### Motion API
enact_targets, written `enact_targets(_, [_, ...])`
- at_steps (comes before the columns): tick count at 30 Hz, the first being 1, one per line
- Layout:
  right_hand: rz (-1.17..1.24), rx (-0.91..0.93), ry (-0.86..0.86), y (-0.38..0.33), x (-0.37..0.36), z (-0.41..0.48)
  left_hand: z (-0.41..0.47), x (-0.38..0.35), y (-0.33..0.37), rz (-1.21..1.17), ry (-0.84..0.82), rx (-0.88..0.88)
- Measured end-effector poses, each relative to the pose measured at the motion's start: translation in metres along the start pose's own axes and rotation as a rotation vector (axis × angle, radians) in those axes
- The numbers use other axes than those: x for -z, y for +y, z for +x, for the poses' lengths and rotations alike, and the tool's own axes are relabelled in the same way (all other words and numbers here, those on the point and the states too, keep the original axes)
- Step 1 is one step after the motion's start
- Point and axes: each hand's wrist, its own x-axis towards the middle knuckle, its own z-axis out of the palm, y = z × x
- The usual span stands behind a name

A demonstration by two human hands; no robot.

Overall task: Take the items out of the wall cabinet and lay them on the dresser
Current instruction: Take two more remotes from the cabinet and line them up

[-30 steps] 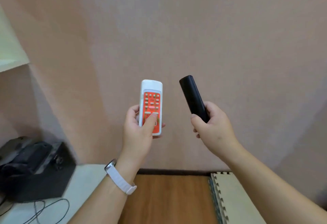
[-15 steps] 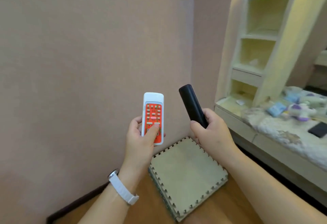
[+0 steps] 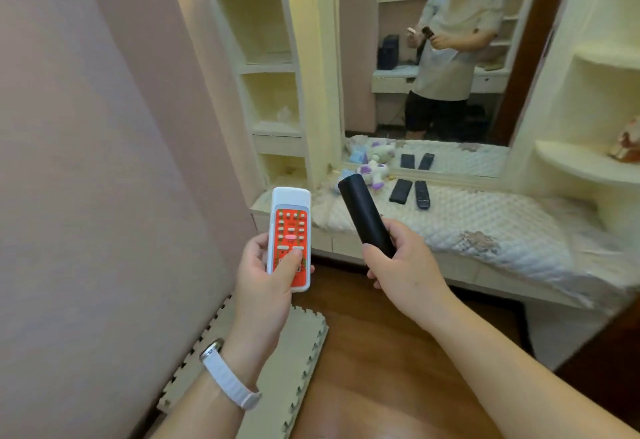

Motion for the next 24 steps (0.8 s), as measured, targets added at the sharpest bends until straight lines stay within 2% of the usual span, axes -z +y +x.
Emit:
enact_targets(12, [-0.176, -0.214, 0.245, 0.045, 0.022, 0.108, 0.153, -0.086, -0.054, -0.176, -0.318, 0.115])
enact_targets(17, [-0.259, -0.268, 0.342, 0.061, 0.031, 0.142, 0.203, -0.119, -0.076, -0.165, -0.425, 0.163])
enact_targets(24, [-0.276, -0.356, 0.445, 0.086, 0.062, 0.159, 0.229, -0.175, -0.09, -0.111, -0.578, 0.164])
